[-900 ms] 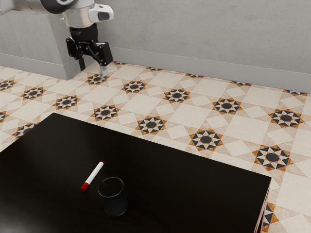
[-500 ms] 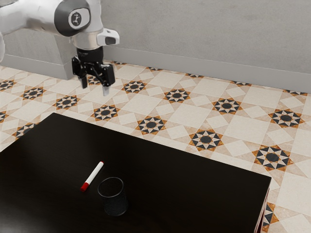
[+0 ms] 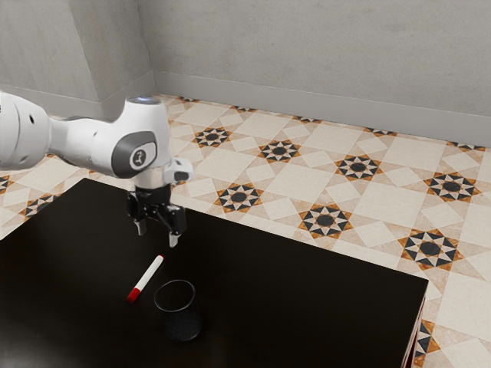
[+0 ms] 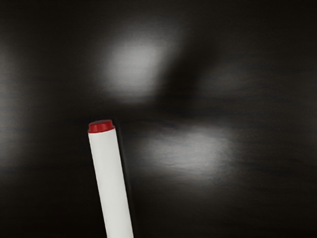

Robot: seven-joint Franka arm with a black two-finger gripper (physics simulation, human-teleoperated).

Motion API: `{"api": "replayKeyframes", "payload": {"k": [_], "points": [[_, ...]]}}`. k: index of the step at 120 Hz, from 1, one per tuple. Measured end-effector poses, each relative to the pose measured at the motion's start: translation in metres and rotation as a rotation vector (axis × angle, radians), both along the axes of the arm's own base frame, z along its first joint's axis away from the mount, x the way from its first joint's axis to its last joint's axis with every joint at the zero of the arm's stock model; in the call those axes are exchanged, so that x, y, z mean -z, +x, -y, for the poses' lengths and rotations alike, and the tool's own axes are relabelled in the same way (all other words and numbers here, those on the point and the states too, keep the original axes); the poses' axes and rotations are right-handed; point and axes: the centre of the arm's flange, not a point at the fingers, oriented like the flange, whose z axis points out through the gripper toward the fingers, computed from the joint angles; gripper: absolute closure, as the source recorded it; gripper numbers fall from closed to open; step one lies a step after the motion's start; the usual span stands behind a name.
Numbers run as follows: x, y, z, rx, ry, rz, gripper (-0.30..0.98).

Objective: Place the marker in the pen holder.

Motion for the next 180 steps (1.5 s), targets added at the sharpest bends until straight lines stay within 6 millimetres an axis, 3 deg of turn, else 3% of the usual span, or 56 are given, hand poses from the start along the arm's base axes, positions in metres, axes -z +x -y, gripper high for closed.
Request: {"api": "replayKeyframes", "payload": {"k": [15, 33, 68, 114, 124, 155, 180], "points": [[0.035, -0.033, -0.006, 0.01, -0.01, 0.049, 0.0], [0.051, -0.05, -0.024, -0.001, -0.008, 0.109, 0.0], [0.078, -0.032, -0.029, 0.027, 0.009, 0.15, 0.0], [0.098, -0.031, -0.031, 0.026, 0.002, 0.139, 0.01], [0.099, -0.03, -0.032, 0.024, 0.0, 0.14, 0.07], [0.098, -0.03, -0.032, 0.013, -0.011, 0.146, 0.44], [0.097, -0.03, -0.037, 0.006, -0.009, 0.146, 0.59]]}}
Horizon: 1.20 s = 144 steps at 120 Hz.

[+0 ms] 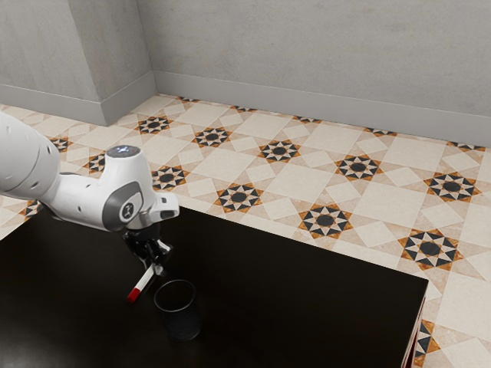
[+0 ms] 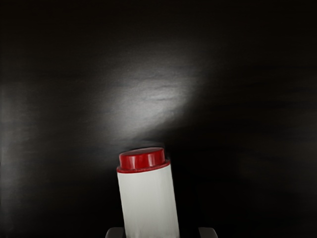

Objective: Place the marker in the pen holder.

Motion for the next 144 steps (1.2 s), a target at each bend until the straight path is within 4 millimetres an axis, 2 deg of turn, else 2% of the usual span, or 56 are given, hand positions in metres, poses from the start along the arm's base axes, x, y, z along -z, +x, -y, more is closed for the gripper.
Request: {"api": "replayKeyframes", "payload": {"k": [40, 52, 64, 78, 83, 88, 101, 108, 120, 132, 144], "points": [[-0.003, 0.0, -0.001, -0.004, 0.004, 0.005, 0.7], [-0.012, 0.002, 0.0, -0.004, 0.004, 0.024, 0.72], [-0.051, 0.007, 0.006, 0.003, -0.002, 0.104, 0.73], [-0.125, 0.01, 0.036, 0.062, -0.017, 0.285, 0.74], [-0.147, 0.004, 0.051, 0.09, -0.023, 0.351, 0.74], [-0.161, -0.006, 0.065, 0.121, -0.027, 0.413, 0.74], [-0.171, -0.046, 0.09, 0.188, -0.031, 0.549, 0.74], [-0.176, -0.058, 0.1, 0.217, -0.031, 0.616, 0.74], [-0.172, -0.077, 0.109, 0.249, -0.029, 0.688, 0.75], [-0.152, -0.105, 0.126, 0.306, -0.027, 0.743, 0.74], [-0.152, -0.114, 0.147, 0.366, -0.028, 0.814, 0.74]]}}
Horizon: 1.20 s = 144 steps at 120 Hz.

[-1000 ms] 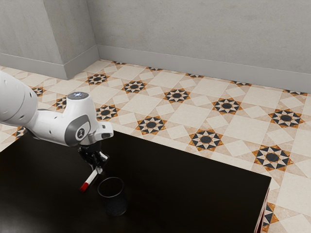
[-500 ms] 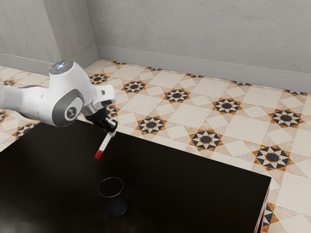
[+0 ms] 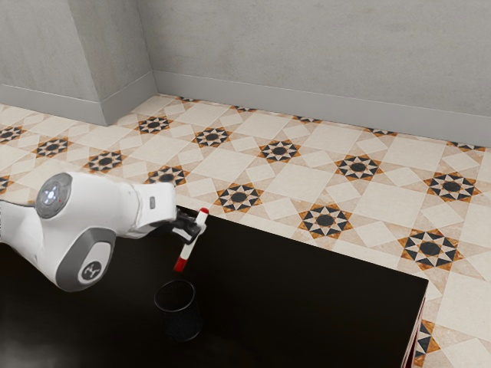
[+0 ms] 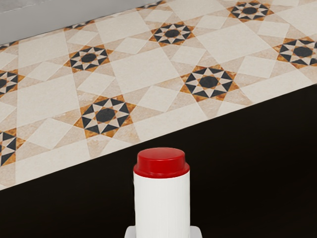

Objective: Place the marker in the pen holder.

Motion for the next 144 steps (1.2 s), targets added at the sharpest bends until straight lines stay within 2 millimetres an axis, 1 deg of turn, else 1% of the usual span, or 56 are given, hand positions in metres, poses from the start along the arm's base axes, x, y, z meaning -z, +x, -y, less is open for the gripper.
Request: {"api": "replayKeyframes", "payload": {"k": [12, 20, 32, 41, 55, 62, 70, 87, 100, 118, 128, 132, 137, 140, 144], "points": [[-0.006, -0.005, 0.012, 0.035, 0.003, 0.059, 0.74], [-0.01, -0.017, 0.015, 0.05, 0.008, 0.089, 0.74], [0.001, -0.032, 0.013, 0.057, 0.019, 0.086, 0.74], [0.003, -0.04, 0.019, 0.077, 0.029, 0.088, 0.74], [0.0, -0.047, 0.023, 0.093, 0.045, 0.08, 0.74], [0.001, -0.048, 0.024, 0.095, 0.051, 0.067, 0.73], [0.009, -0.047, 0.024, 0.097, 0.057, 0.039, 0.73], [0.037, -0.046, 0.024, 0.1, 0.068, -0.051, 0.73], [0.049, -0.045, 0.023, 0.1, 0.076, -0.098, 0.72], [0.054, -0.046, 0.022, 0.099, 0.082, -0.129, 0.39], [0.054, -0.045, 0.021, 0.094, 0.083, -0.139, 0.27], [0.052, -0.042, 0.018, 0.084, 0.081, -0.148, 0.23], [0.042, -0.029, 0.01, 0.058, 0.072, -0.161, 0.19], [0.031, -0.018, 0.008, 0.044, 0.065, -0.166, 0.17], [0.008, 0.004, 0.001, 0.018, 0.053, -0.175, 0.14]]}}
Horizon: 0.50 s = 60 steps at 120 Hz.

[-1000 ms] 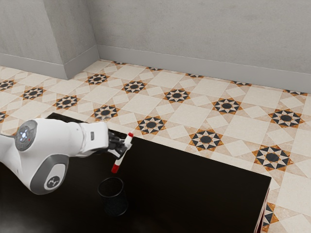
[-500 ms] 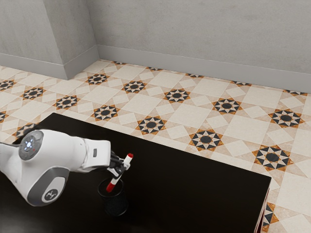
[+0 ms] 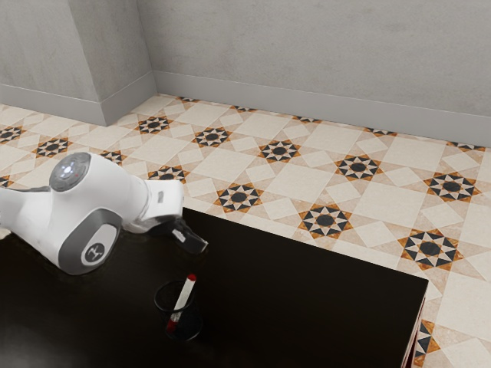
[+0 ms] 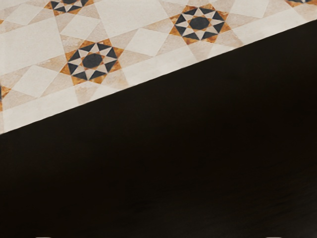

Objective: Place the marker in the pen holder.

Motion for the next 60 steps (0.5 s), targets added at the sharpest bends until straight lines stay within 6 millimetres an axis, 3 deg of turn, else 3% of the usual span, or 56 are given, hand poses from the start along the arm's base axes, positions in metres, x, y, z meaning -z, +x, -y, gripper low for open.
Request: {"api": "replayKeyframes", "payload": {"k": [10, 19, 27, 36, 44, 50, 60], "points": [[-0.064, 0.063, -0.005, -0.034, -0.01, -0.067, 0.1], [-0.124, 0.135, -0.036, -0.099, -0.017, -0.143, 0.07], [-0.164, 0.169, -0.062, -0.147, -0.002, -0.215, 0.05], [-0.203, 0.19, -0.092, -0.204, 0.016, -0.274, 0.03], [-0.209, 0.192, -0.112, -0.25, 0.025, -0.355, 0.03], [-0.21, 0.187, -0.112, -0.257, 0.026, -0.409, 0.02], [-0.212, 0.18, -0.098, -0.242, 0.032, -0.475, 0.01]]}}
